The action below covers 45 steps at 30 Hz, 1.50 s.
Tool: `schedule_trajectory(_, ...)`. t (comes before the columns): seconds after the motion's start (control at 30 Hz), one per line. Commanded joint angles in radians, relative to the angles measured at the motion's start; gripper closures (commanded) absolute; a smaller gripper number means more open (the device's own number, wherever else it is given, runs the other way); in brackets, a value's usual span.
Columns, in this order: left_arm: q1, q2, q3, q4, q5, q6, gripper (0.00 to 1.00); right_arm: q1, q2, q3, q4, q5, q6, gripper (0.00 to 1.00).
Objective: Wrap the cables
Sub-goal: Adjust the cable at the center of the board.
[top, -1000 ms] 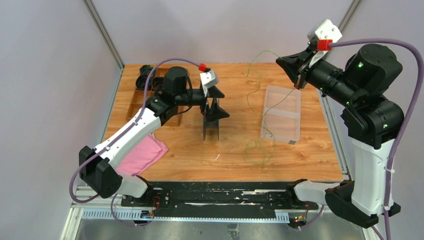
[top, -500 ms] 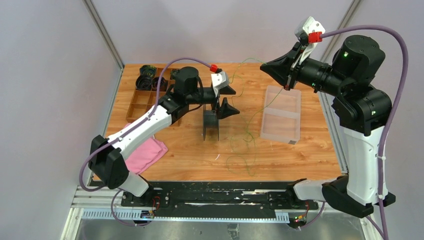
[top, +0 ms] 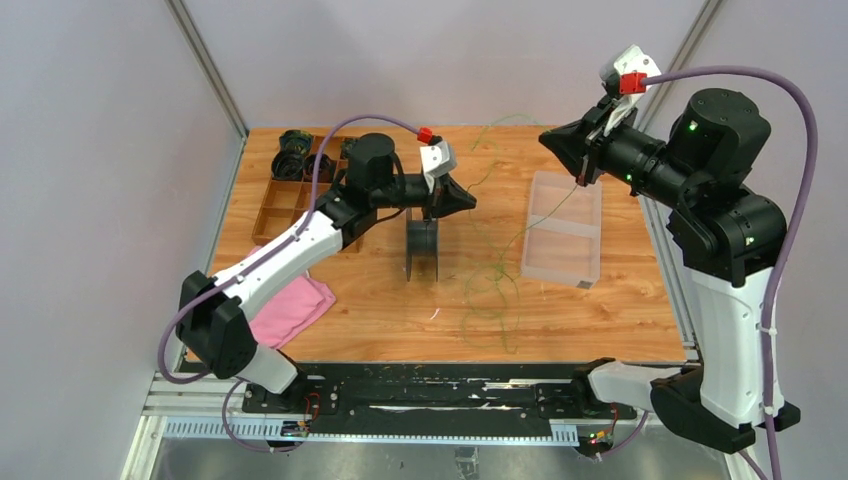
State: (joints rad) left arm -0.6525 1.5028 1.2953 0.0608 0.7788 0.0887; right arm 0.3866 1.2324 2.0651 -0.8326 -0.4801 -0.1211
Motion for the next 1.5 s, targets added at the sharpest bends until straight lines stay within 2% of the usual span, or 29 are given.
schedule_trajectory(0.0, 0.013, -0.113, 0.097, -0.173, -0.022, 0.089, 1.0, -0.025, -0.042, -0.051, 0.033, 0.317, -0.048, 0.99)
schedule_trajectory(0.1, 0.014, -0.151, 0.207, -0.339, -0.157, 0.133, 1.0, -0.028, -0.044, -0.07, 0.038, 0.521, -0.141, 0.99)
schedule_trajectory(0.27, 0.015, -0.167, 0.407, -0.436, -0.485, 0.091, 1.0, -0.028, -0.029, -0.09, 0.036, 0.791, -0.306, 1.0)
schedule_trajectory(0.4, 0.015, -0.142, 0.57, -0.481, -0.623, 0.043, 1.0, -0.027, -0.025, -0.126, 0.11, 1.006, -0.432, 0.99)
schedule_trajectory(0.5, 0.015, -0.117, 0.666, -0.489, -0.66, 0.0, 1.0, -0.028, -0.027, -0.149, 0.173, 1.091, -0.489, 0.99)
schedule_trajectory(0.67, 0.016, -0.082, 0.736, -0.481, -0.587, -0.08, 1.0, -0.028, -0.029, -0.144, 0.174, 1.098, -0.508, 1.0)
schedule_trajectory(0.8, 0.015, -0.076, 0.712, -0.452, -0.508, -0.105, 1.0, -0.027, -0.047, -0.164, 0.209, 1.121, -0.562, 0.99)
schedule_trajectory(0.97, 0.015, -0.074, 0.638, -0.415, -0.388, -0.106, 1.0, -0.028, -0.062, -0.239, 0.318, 1.215, -0.675, 1.0)
schedule_trajectory(1.13, 0.014, -0.093, 0.487, -0.352, -0.291, -0.161, 1.0, -0.025, -0.07, -0.344, 0.307, 1.153, -0.634, 0.99)
schedule_trajectory(1.3, 0.014, -0.088, 0.359, -0.288, -0.219, -0.286, 1.0, -0.028, -0.016, -0.426, 0.296, 1.119, -0.607, 0.99)
schedule_trajectory(1.4, 0.013, -0.051, 0.327, -0.242, -0.187, -0.355, 1.0, -0.032, 0.028, -0.448, 0.296, 1.099, -0.595, 0.99)
schedule_trajectory(1.47, 0.007, 0.005, 0.354, -0.263, -0.194, -0.348, 1.0, -0.041, 0.058, -0.458, 0.296, 1.08, -0.577, 0.99)
